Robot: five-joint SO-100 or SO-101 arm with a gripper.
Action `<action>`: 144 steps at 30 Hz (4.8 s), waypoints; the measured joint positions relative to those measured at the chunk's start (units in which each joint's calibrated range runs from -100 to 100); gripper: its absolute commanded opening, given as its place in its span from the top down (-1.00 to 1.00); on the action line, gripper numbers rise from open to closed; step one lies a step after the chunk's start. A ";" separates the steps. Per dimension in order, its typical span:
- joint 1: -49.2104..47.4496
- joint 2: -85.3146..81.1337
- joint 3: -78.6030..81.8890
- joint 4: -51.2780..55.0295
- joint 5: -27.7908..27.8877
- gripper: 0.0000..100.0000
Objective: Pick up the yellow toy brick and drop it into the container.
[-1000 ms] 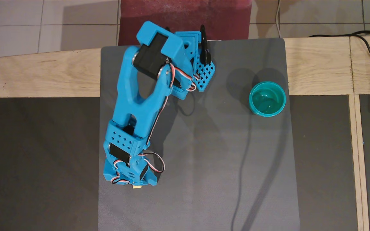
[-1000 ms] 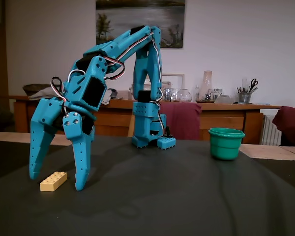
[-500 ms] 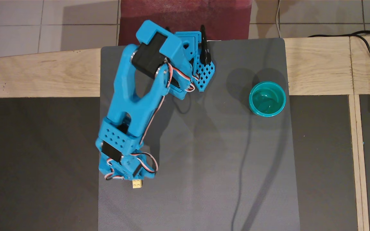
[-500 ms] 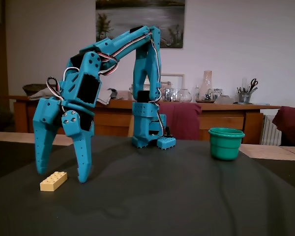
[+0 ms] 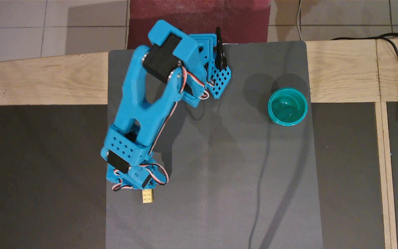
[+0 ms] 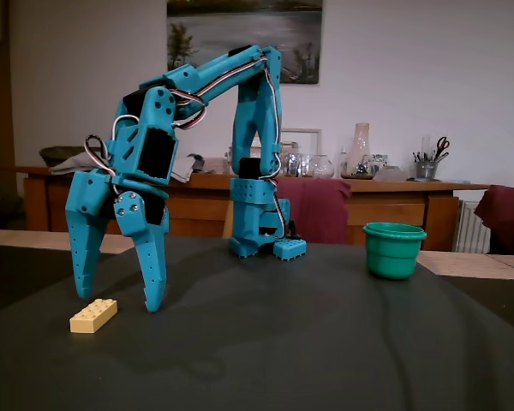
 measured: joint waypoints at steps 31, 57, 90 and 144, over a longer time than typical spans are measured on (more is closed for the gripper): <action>-5.57 0.00 0.63 -3.87 -2.59 0.75; -12.99 -10.79 -7.34 25.87 -12.90 1.00; -81.89 -39.27 -9.15 58.42 -53.83 1.00; -88.79 -26.69 -9.15 49.10 -57.48 0.75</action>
